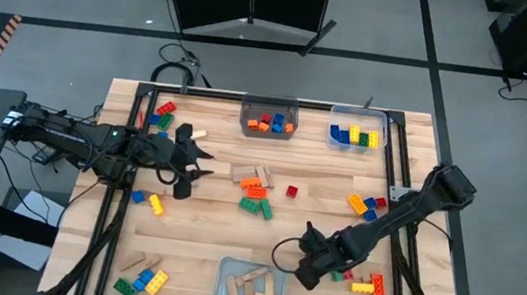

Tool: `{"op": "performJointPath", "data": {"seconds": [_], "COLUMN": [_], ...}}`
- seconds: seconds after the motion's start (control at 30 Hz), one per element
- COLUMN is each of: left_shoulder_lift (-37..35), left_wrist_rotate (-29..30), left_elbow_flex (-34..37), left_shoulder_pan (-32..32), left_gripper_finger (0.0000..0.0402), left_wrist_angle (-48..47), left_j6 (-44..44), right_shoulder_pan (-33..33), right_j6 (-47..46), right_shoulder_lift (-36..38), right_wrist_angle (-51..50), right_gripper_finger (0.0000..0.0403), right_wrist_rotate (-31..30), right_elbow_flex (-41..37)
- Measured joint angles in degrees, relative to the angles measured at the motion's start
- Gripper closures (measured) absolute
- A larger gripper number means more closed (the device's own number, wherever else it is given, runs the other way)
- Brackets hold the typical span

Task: Sort blocks by size
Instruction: Put the small blue game piece into the black bin

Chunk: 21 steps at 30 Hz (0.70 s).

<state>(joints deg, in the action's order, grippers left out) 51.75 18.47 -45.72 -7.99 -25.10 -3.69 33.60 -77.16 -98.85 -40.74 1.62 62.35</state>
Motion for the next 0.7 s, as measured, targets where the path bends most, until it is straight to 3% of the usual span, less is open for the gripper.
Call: {"op": "performJointPath", "data": {"seconds": [0.17, 0.3, 0.43, 0.6, 0.7], "left_shoulder_lift": [0.0, 0.0, 0.0, 0.0, 0.0], "left_wrist_rotate": [1.6, 3.0, 4.3, 4.9, 4.9], "left_elbow_flex": [0.0, 0.0, 0.0, 0.0, 0.0], "left_shoulder_pan": [0.0, 0.0, 0.0, 0.0, 0.0], "left_gripper_finger": [0.021, 0.021, 0.021, 0.021, 0.021], "left_wrist_angle": [0.0, 0.0, 0.0, 0.0, 0.2], "left_j6": [0.0, 0.0, 0.0, 0.0, 0.0], "right_shoulder_pan": [0.0, 0.0, -0.3, -0.3, -1.0], "right_j6": [1.7, 3.7, 6.2, 10.1, 15.1], "right_shoulder_lift": [-3.0, -6.1, -7.5, -6.3, -4.2], "right_wrist_angle": [-0.3, -0.3, -0.8, -2.3, -6.0], "right_gripper_finger": [0.009, 0.0093, 0.0138, 0.025, 0.0252], "right_wrist_rotate": [1.8, 3.7, 5.5, 2.8, 0.5], "right_elbow_flex": [0.0, 0.1, 0.3, 0.1, -0.1]}}
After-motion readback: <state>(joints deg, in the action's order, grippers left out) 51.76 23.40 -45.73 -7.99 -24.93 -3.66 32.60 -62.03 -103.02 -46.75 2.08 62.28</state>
